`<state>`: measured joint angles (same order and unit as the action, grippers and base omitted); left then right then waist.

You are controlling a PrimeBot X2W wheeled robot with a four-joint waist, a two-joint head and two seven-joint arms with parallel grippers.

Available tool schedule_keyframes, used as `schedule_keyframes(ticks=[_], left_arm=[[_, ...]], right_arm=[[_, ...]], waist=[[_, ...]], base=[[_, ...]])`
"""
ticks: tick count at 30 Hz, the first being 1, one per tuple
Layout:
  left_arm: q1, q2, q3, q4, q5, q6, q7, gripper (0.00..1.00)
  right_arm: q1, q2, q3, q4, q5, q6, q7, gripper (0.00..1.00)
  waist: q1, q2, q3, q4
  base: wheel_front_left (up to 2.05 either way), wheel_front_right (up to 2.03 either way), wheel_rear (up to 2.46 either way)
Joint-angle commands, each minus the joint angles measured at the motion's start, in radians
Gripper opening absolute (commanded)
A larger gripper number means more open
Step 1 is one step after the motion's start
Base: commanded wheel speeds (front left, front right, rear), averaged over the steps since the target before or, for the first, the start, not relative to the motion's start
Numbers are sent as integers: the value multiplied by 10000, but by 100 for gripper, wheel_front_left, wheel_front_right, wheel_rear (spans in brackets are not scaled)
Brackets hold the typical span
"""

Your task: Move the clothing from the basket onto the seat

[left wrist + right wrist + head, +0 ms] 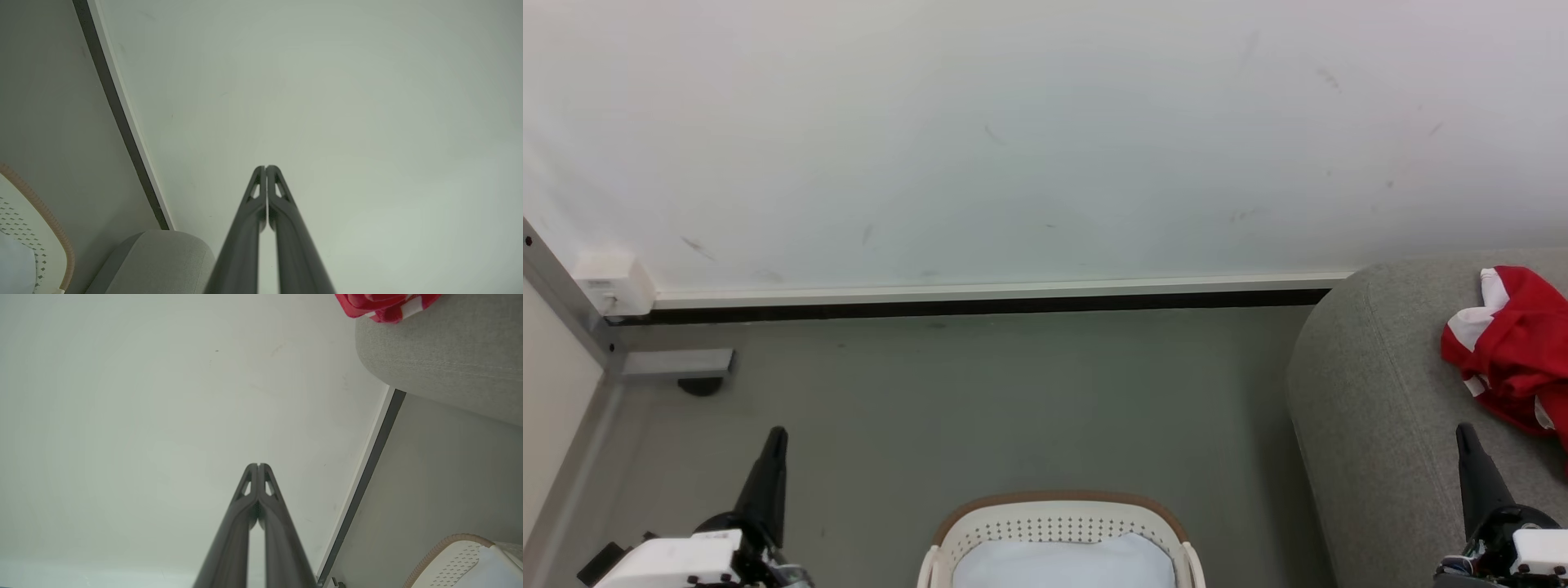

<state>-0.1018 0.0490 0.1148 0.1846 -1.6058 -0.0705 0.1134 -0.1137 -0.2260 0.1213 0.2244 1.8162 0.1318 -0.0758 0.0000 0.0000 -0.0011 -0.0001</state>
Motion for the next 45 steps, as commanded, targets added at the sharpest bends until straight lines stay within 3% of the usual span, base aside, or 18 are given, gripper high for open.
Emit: schedule_keyframes(ticks=[1, 45], left_arm=[[-80, 18, 32, -38, -119, -17, 38, 0], [-76, 18, 32, -43, -118, -15, 38, 0]], right_arm=[[-67, -111, 18, -36, 72, -21, -7, 0], [-76, -353, 345, -136, 336, -21, -283, 0]], waist=[[0, 0, 0, 0], [0, 0, 2, 0]], base=[[0, 0, 0], [0, 0, 0]])
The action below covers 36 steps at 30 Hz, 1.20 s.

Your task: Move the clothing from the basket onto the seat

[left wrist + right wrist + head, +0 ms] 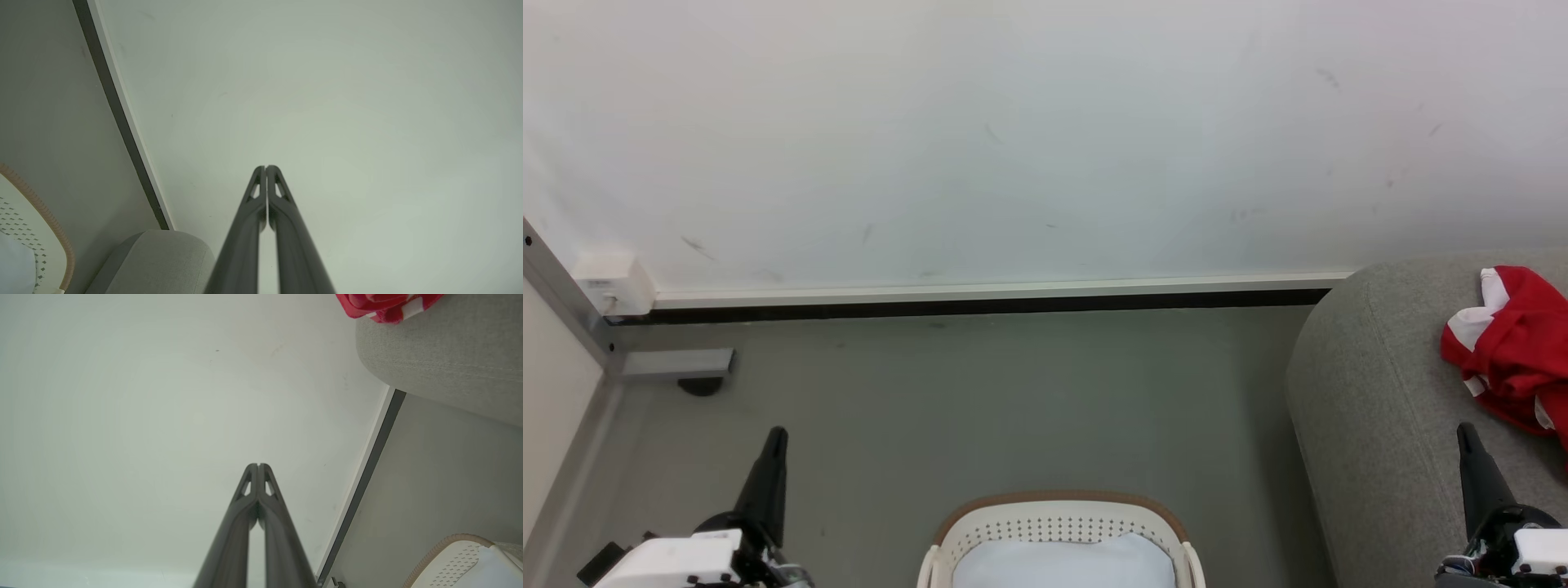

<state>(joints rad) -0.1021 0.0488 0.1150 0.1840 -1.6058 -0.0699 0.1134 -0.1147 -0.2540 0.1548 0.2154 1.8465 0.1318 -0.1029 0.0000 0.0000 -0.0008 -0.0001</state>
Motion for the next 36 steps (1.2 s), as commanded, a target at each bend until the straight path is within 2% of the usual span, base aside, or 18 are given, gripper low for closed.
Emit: schedule_keyframes(ticks=[1, 36], left_arm=[[-73, 20, 30, -38, -118, -21, 38, 0], [-70, 20, 29, -41, -118, -20, 38, 0]], right_arm=[[-66, -81, 15, -48, 36, -21, -21, 0], [-77, -234, 217, -103, 220, -21, -193, 0]], waist=[[0, 0, 0, 0], [0, 0, 2, 0]], base=[[0, 0, 0], [0, 0, 0]])
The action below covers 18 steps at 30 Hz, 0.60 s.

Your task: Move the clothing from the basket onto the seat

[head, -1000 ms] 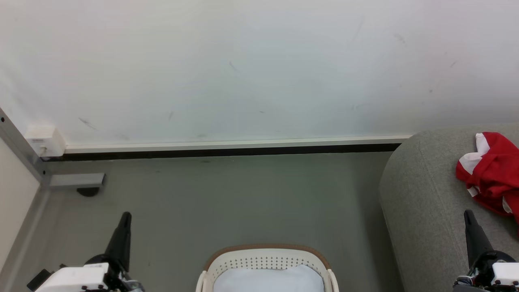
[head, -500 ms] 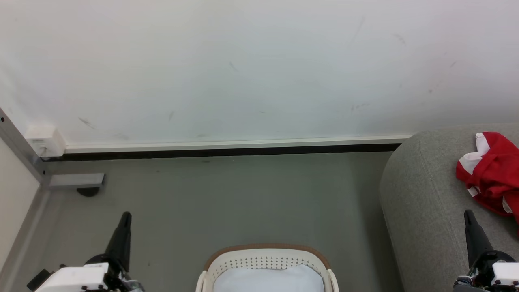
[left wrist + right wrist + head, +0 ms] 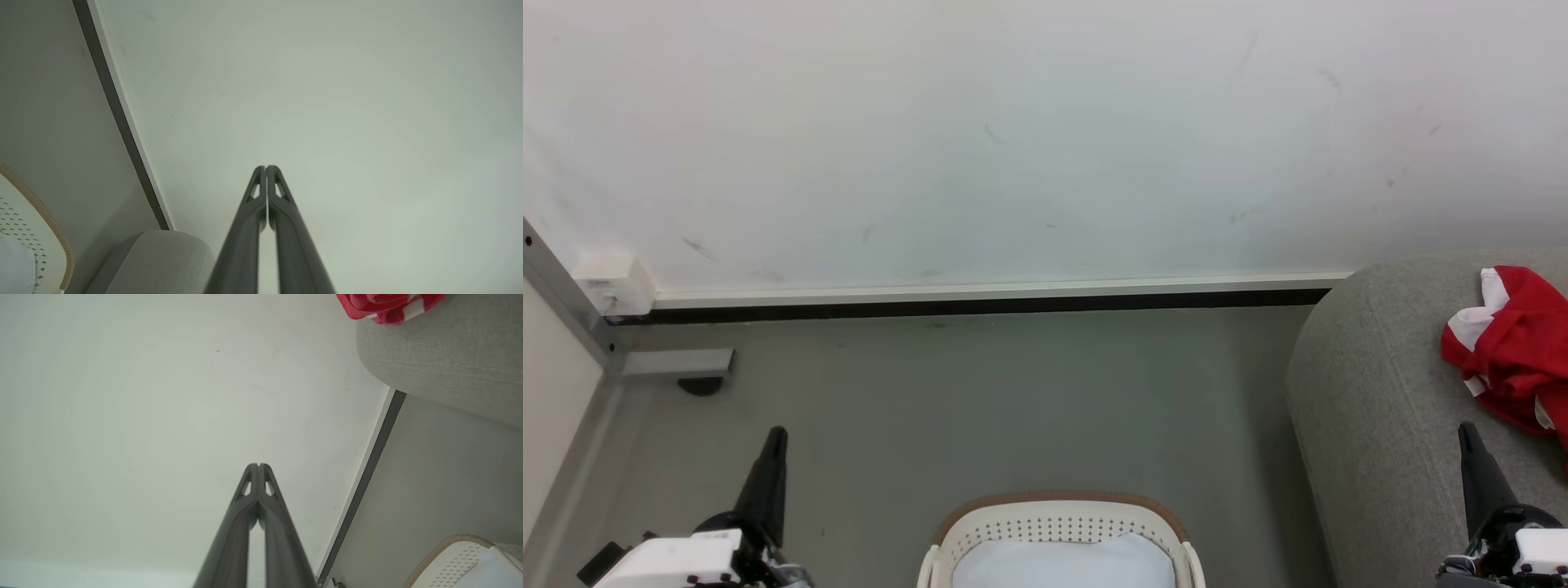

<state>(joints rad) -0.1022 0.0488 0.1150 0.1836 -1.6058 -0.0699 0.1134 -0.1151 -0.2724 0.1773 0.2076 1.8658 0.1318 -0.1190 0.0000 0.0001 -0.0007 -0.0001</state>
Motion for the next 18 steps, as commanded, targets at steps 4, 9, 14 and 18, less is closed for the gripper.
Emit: schedule_keyframes(ticks=[4, 9, 14, 18], left_arm=[[-69, 20, 29, -38, -118, -20, 38, 0], [-69, 20, 29, -37, -118, -20, 38, 0], [-69, 20, 29, -38, -118, -20, 38, 0], [-69, 20, 29, -39, -119, -20, 38, 0]], right_arm=[[-75, -61, 7, -29, 39, -21, -55, 0], [-76, -80, 35, -37, 69, -21, -73, 0], [-78, -101, 61, -45, 87, -21, -105, 0], [-78, -120, 81, -52, 99, -21, -123, 0]], waist=[[0, -1, 0, 0], [0, -1, 1, 0], [0, -1, 1, 0], [0, -1, 1, 0]], base=[[0, 0, 0], [0, 0, 0], [0, 0, 0], [0, 0, 0]])
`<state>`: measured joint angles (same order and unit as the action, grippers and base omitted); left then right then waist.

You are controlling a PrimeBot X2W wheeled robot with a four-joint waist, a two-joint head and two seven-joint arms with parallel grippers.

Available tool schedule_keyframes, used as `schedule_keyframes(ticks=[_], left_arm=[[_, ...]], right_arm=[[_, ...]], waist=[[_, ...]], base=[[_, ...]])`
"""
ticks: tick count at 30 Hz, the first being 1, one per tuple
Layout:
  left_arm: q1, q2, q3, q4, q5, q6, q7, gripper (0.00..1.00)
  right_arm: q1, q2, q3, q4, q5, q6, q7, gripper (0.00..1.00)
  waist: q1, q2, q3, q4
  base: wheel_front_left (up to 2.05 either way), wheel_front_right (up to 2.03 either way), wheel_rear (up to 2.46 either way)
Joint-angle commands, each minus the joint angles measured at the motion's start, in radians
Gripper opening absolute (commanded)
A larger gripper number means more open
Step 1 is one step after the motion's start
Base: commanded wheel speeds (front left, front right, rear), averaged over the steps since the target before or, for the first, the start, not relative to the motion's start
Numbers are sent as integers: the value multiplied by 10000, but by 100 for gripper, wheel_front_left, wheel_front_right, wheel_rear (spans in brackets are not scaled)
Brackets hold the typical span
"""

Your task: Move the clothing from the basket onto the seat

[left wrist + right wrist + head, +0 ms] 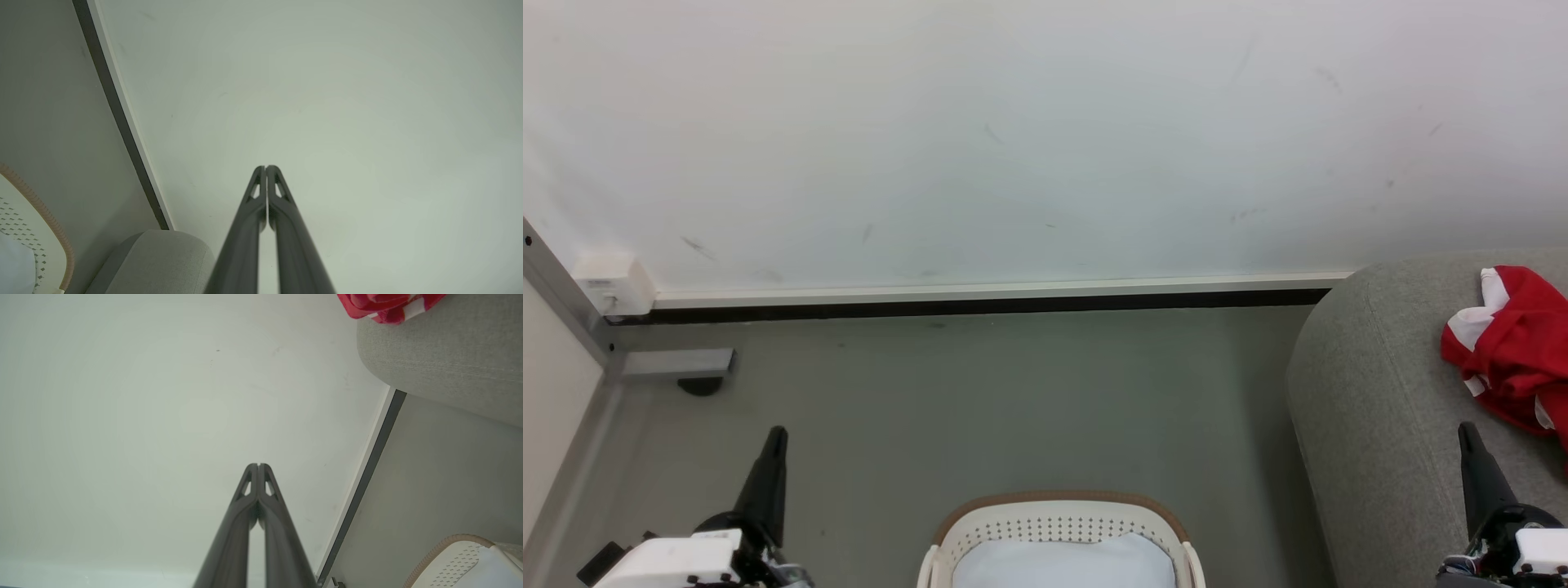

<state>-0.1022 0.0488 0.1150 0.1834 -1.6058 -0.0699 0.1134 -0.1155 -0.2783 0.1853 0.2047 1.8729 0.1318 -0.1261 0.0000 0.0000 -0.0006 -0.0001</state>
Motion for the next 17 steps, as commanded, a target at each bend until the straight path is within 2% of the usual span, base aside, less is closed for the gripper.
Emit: schedule_keyframes(ticks=[1, 17], left_arm=[[-69, 20, 29, -37, -119, -20, 38, 0], [-68, 20, 29, -38, -119, -19, 38, 0]], right_arm=[[-75, -64, 5, -24, 35, -21, -57, 0], [-78, -119, 76, -41, 112, -21, -103, 0]], waist=[[0, 0, 0, 0], [0, 0, 0, 0]], base=[[0, 0, 0], [0, 0, 0]])
